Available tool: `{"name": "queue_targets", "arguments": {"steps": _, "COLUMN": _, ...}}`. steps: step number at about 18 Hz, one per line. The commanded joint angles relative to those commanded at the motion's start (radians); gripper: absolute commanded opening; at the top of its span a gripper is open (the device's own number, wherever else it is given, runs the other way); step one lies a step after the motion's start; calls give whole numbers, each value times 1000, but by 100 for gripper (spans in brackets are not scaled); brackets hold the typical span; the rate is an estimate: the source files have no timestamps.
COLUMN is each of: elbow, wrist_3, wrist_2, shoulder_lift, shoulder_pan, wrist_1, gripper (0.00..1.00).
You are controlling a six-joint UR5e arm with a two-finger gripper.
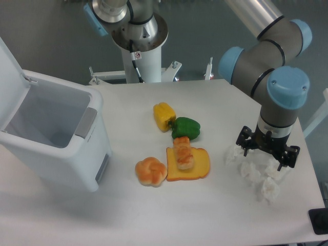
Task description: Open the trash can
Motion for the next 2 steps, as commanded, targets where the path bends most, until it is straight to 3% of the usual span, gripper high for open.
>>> {"name": "queue_targets", "arguments": {"steps": 2, "elbow": -2, "wrist_3": 0, "wrist_2": 0, "shoulder_lift": 0, "shoulder_pan": -2, "wrist_1": 0, "gripper": 100}}
